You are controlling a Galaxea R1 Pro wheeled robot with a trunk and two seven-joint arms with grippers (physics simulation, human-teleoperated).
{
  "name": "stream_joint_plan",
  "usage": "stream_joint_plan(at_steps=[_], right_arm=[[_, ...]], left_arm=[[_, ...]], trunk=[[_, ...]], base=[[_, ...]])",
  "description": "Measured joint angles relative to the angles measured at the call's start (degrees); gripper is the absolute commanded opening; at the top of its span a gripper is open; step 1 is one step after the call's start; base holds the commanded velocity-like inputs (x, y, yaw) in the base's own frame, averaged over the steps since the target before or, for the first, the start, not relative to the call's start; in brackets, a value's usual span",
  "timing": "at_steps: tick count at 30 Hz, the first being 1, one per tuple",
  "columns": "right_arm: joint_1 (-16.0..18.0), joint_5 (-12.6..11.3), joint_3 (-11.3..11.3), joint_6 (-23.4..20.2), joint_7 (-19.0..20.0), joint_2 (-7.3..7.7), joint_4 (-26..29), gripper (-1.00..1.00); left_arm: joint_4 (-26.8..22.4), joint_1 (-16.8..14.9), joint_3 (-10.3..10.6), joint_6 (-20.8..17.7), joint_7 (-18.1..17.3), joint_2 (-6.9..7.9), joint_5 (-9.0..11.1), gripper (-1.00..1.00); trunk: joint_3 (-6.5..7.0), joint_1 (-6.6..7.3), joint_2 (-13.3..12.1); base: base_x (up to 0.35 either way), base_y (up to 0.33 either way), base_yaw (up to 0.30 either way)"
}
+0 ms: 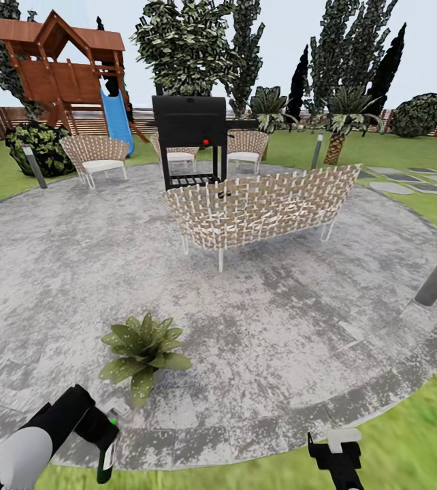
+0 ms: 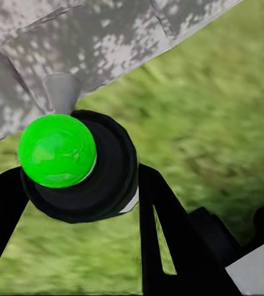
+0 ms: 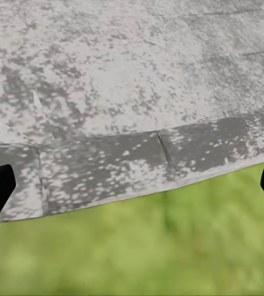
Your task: Pick up the pesticide atomizer in the garden and spray insectifuge to fully cover both potted plants in the garden.
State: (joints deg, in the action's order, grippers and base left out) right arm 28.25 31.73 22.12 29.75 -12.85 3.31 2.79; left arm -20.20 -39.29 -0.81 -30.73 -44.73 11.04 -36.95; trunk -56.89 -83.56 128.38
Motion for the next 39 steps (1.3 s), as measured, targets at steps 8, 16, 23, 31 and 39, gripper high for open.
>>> stream_joint_plan(at_steps=[8, 16, 23, 31, 39], right_arm=[[0.00, 0.09, 0.00, -0.02, 0.09, 0.03, -0.03, 1.00], [0.00, 0.00, 0.00, -0.02, 0.09, 0.03, 0.02, 1.00], [0.00, 0.00, 0.01, -0.02, 0.00, -0.14, 0.02, 1.00], [0.00, 0.00, -0.01, -0.02, 0.00, -0.15, 0.02, 1.00], [0.00, 0.00, -0.01, -0.02, -0.01, -0.14, 0.03, 1.00]], left_arm=[[-1.83, -9.21, 2.17, -1.36, -23.18, 1.07, -14.28, -1.00], [-1.93, -16.44, 2.26, -5.61, -32.69, 1.68, -23.00, -1.00], [-2.04, -16.76, 2.32, -5.63, -39.30, 1.76, -29.70, -1.00], [-2.00, -16.53, 2.36, -5.69, -39.41, 1.62, -32.26, -1.00], [-1.95, -16.41, 2.33, -5.68, -39.55, 1.20, -34.17, -1.00]], trunk=[[0.01, 0.00, 0.00], [0.00, 0.00, 0.00], [0.00, 0.00, 0.00], [0.00, 0.03, 0.00], [0.00, 0.03, 0.00]], base=[[0.000, 0.000, 0.000], [0.000, 0.000, 0.000], [0.002, 0.000, 0.174], [0.249, -0.016, 0.201], [0.284, -0.153, 0.005]])
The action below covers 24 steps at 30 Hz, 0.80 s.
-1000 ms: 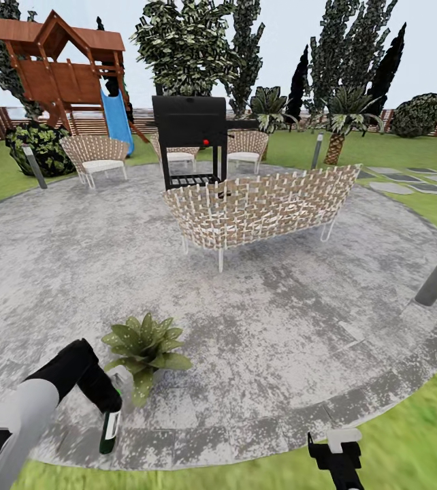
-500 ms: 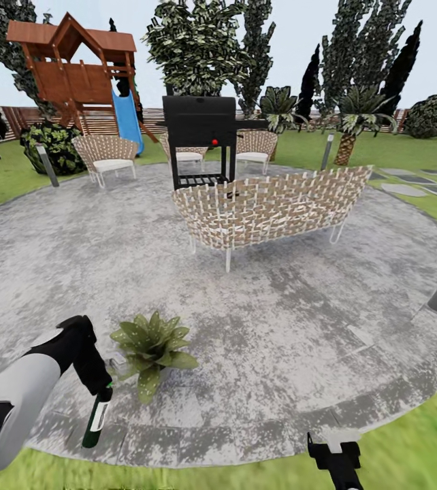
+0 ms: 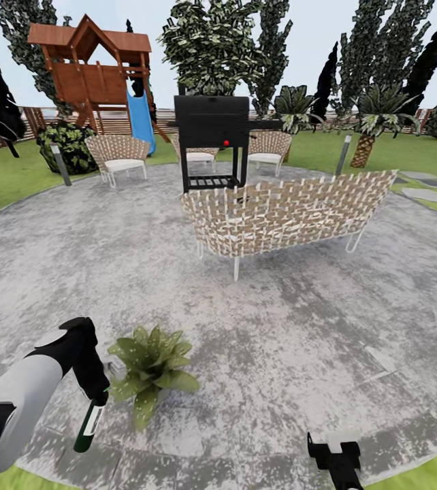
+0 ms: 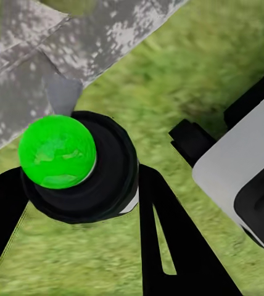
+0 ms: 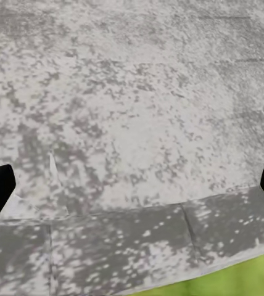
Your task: Pick up the pesticide atomizer in the garden and spray insectifuge to fully cover both potted plants in the garden.
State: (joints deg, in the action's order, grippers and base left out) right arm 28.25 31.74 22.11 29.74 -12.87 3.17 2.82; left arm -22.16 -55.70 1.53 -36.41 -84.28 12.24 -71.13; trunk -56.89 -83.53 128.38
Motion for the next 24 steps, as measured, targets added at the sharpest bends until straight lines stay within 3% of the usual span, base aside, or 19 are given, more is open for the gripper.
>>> stream_joint_plan(at_steps=[3, 6, 11, 18, 22, 24], right_arm=[[0.01, 0.00, 0.00, 0.00, -0.08, 0.01, -0.01, 1.00], [0.00, -0.01, 0.01, -0.01, -0.08, -0.01, 0.00, 1.00], [0.00, 0.00, 0.01, -0.01, -0.07, 0.07, 0.00, 1.00], [0.00, -0.01, 0.01, -0.01, -0.08, 0.08, 0.00, 1.00], [0.00, 0.00, 0.01, -0.01, -0.08, 0.08, -0.01, 1.00], [0.00, 0.00, 0.00, 0.00, -0.09, 0.08, 0.00, 1.00]], left_arm=[[-0.01, -0.23, 0.03, 0.08, -0.11, 0.10, -0.14, -1.00], [-0.01, -0.54, 0.06, 0.24, -2.91, 0.29, -0.67, -1.00], [0.01, -0.06, 0.08, 0.66, -5.02, 0.18, -4.12, -1.00], [0.52, 0.25, 0.23, 0.90, -5.28, 0.16, -4.75, -1.00], [0.15, 0.26, 0.23, 0.78, -5.28, -0.02, -7.33, -1.00], [0.06, 0.21, 0.18, 0.76, -5.26, -0.08, -7.59, -1.00]], trunk=[[0.00, 0.00, 0.00], [0.00, -0.02, 0.00], [0.00, -0.03, 0.00], [0.00, -0.03, 0.00], [0.00, -0.02, 0.00], [0.00, -0.01, 0.00]], base=[[0.266, -0.130, 0.138], [0.084, -0.017, 0.263], [0.006, -0.001, 0.126], [0.000, 0.000, 0.094], [0.039, -0.025, 0.174], [0.167, -0.155, 0.031]])
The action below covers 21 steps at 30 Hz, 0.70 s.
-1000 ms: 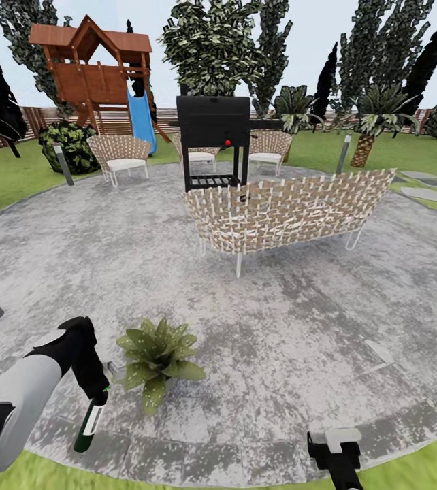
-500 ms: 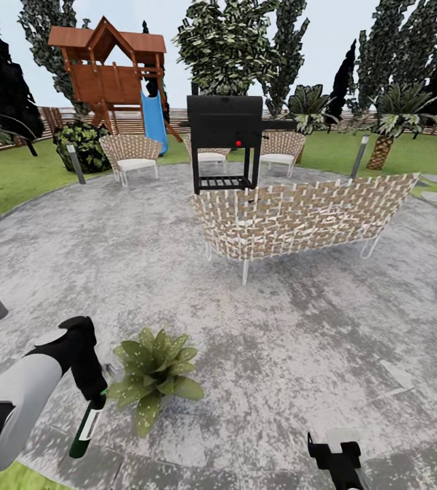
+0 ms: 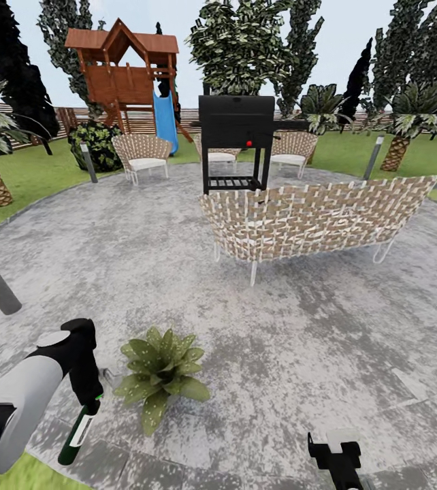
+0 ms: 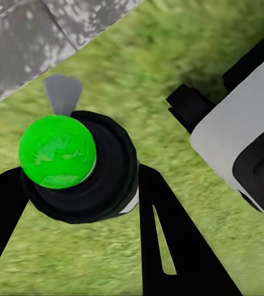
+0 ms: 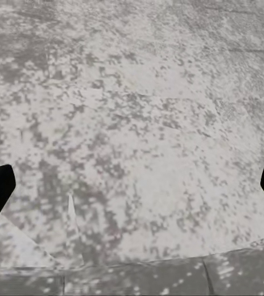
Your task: Pick up the pesticide atomizer in the garden and spray insectifuge to fully cover both potted plants in the garden.
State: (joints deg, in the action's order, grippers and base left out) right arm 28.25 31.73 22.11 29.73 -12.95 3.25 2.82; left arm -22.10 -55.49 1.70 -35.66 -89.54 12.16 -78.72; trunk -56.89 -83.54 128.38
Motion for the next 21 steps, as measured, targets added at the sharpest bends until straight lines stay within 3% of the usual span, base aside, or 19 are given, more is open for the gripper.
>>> stream_joint_plan(at_steps=[8, 13, 21], right_arm=[[0.00, 0.00, 0.00, 0.01, -0.05, 0.01, 0.00, 1.00], [0.01, 0.00, -0.01, 0.00, -0.09, 0.00, -0.01, 1.00], [0.00, 0.00, 0.00, -0.01, -0.02, 0.05, 0.00, 1.00]], left_arm=[[-0.07, -0.03, -0.12, 0.00, 0.02, -0.25, -0.17, -1.00], [-0.02, -0.01, -0.21, 0.05, 0.00, -0.33, -0.11, -1.00], [0.76, 0.68, -0.54, 0.10, -0.01, -0.29, -0.24, -1.00]], trunk=[[0.00, -0.01, 0.00], [0.00, -0.02, 0.00], [0.00, -0.02, 0.00]], base=[[0.119, -0.237, 0.005], [0.003, -0.248, 0.231], [0.000, -0.019, 0.085]])
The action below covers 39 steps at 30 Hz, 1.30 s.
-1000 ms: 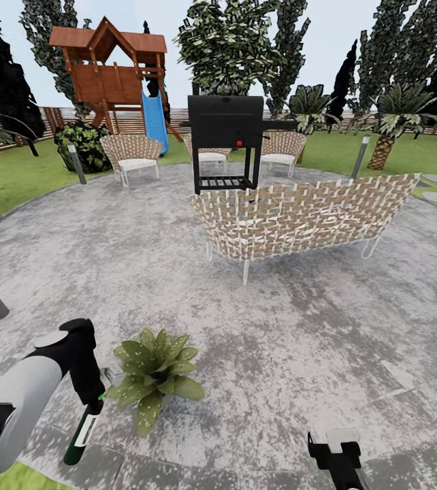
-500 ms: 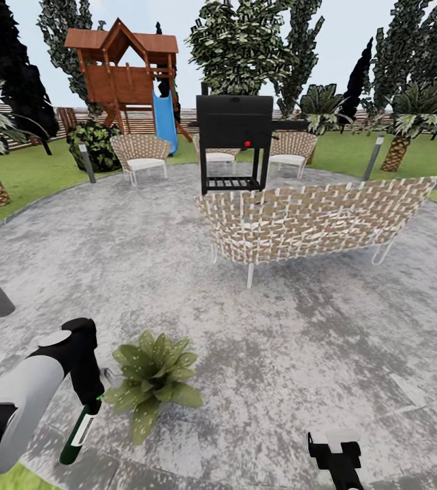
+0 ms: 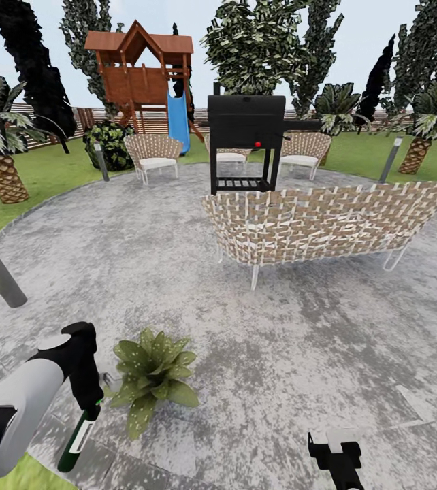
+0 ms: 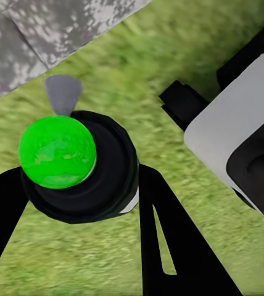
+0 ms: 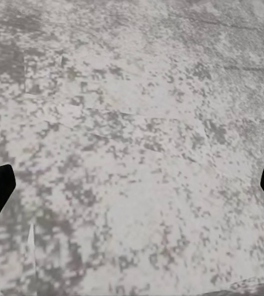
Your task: Pick up the pesticide atomizer in the garden and spray insectifuge to fully cover both potted plants in the garden.
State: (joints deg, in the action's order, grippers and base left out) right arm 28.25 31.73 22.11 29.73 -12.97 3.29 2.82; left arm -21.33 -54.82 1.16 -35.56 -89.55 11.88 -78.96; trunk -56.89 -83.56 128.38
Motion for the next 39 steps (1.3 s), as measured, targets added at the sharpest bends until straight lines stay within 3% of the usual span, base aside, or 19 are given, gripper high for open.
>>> stream_joint_plan(at_steps=[6, 17, 26, 39], right_arm=[[0.00, 0.00, -0.01, 0.01, -0.08, 0.03, 0.00, 1.00], [0.01, 0.00, -0.01, 0.00, -0.08, -0.01, -0.01, 1.00], [0.00, 0.00, 0.01, 0.00, -0.06, -0.02, 0.00, 1.00], [0.00, 0.00, 0.00, 0.01, -0.08, 0.02, 0.00, 1.00]], left_arm=[[-0.55, 0.26, -0.02, -0.21, 0.03, -0.05, 0.13, -1.00], [-0.74, 0.27, -0.01, -0.33, 0.01, -0.06, 0.09, -1.00], [-0.71, 0.26, -0.02, -0.64, 0.00, -0.02, -0.03, -1.00], [-0.75, 0.27, 0.22, -0.68, 0.03, -0.02, 0.07, -1.00]], trunk=[[0.00, 0.01, 0.00], [0.00, -0.02, 0.00], [0.00, 0.00, 0.00], [0.00, 0.02, 0.00]], base=[[0.045, -0.156, 0.031], [-0.042, -0.250, 0.265], [-0.015, -0.017, 0.108], [0.126, -0.219, 0.231]])
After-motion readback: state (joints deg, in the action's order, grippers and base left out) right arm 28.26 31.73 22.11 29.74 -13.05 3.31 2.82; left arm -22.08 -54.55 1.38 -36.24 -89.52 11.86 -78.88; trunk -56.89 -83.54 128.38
